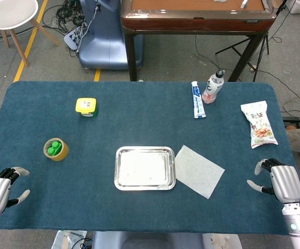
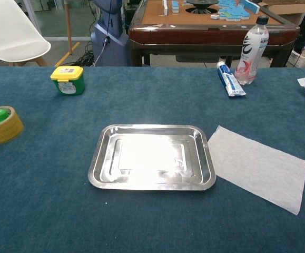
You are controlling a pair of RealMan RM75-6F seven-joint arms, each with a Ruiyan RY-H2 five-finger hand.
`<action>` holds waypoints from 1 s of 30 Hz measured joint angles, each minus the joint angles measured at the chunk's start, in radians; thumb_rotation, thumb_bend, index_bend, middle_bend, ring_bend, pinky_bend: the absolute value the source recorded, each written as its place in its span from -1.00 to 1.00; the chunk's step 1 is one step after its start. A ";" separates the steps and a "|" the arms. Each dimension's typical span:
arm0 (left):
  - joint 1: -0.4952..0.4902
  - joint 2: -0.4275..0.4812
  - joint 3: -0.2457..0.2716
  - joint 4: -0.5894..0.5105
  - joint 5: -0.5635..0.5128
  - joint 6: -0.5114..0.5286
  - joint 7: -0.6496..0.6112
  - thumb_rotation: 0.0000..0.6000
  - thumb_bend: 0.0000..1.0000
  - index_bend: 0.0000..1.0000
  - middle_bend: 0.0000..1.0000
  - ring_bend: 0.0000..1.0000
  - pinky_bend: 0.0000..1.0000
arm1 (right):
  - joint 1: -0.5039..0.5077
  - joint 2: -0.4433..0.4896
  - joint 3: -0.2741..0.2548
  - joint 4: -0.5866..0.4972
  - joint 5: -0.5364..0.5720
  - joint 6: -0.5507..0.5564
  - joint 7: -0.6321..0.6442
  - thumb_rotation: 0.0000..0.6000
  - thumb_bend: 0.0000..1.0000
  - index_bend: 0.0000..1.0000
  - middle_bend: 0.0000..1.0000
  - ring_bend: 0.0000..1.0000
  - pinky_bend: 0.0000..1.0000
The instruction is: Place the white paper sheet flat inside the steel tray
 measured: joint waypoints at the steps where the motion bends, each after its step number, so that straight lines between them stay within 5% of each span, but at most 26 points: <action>1: 0.002 0.001 -0.001 0.000 -0.002 0.003 0.000 1.00 -0.62 -0.21 -0.26 -0.36 -0.09 | 0.001 -0.001 0.000 0.000 0.000 -0.003 0.000 1.00 -0.79 0.25 0.14 -0.12 0.25; 12: 0.015 0.007 0.003 -0.003 -0.005 0.013 0.005 1.00 -0.62 -0.21 -0.25 -0.36 -0.09 | 0.022 -0.010 -0.007 0.012 -0.011 -0.033 0.013 1.00 -0.84 0.25 0.25 -0.01 0.29; 18: 0.022 0.009 0.002 -0.008 -0.008 0.023 0.009 1.00 -0.62 -0.20 -0.25 -0.36 -0.09 | 0.031 -0.013 -0.021 0.023 -0.035 -0.047 -0.015 1.00 -1.00 0.25 0.67 0.43 0.96; 23: 0.025 0.003 0.001 -0.001 0.001 0.034 0.004 1.00 -0.62 -0.20 -0.25 -0.38 -0.09 | 0.037 -0.021 -0.034 0.020 -0.079 -0.035 -0.034 1.00 -1.00 0.25 0.99 0.81 1.00; 30: 0.028 -0.002 -0.004 0.006 0.005 0.047 -0.006 1.00 -0.62 -0.19 -0.25 -0.41 -0.09 | 0.056 -0.035 -0.059 0.047 -0.120 -0.055 -0.023 1.00 -1.00 0.25 1.00 1.00 1.00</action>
